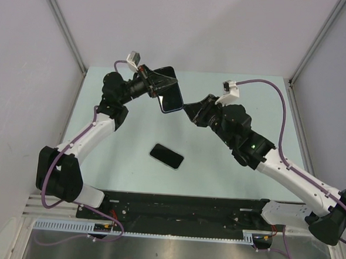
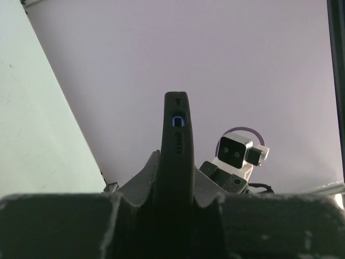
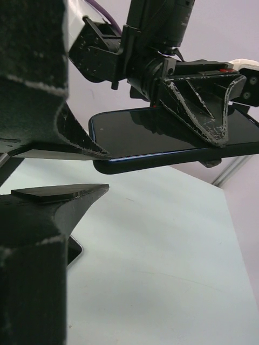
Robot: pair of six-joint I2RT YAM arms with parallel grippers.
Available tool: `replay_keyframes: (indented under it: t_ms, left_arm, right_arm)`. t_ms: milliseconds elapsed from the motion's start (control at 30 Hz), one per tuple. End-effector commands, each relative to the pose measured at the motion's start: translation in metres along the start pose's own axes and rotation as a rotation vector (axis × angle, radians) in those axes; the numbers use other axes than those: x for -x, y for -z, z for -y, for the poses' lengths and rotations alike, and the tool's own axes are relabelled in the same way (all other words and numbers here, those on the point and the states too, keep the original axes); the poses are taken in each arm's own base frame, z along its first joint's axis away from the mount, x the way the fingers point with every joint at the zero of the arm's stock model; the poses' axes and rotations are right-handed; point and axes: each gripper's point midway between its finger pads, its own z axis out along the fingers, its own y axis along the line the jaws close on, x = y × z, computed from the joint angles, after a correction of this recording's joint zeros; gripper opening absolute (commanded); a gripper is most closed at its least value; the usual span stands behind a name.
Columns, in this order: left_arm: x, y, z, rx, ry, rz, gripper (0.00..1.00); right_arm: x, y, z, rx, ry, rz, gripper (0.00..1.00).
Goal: Take the phone out of the phone case
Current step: Remove the phone case from the phone.
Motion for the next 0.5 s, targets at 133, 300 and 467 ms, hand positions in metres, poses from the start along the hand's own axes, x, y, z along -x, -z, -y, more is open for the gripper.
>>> replay_keyframes:
  t_ms: [133, 300, 467]
  left_arm:
    - [-0.014, 0.030, 0.165, -0.429, -0.125, -0.039, 0.00]
    - [-0.014, 0.030, 0.162, -0.422, -0.124, -0.035, 0.00]
    - [-0.015, 0.031, 0.158, -0.410, -0.113, -0.040, 0.00]
  right_arm:
    - [-0.107, 0.017, 0.105, -0.286, 0.198, -0.386, 0.25]
    - [-0.108, 0.014, 0.103, -0.291, 0.152, -0.378, 0.25]
    - [-0.088, 0.018, 0.087, -0.199, 0.056, -0.317, 0.25]
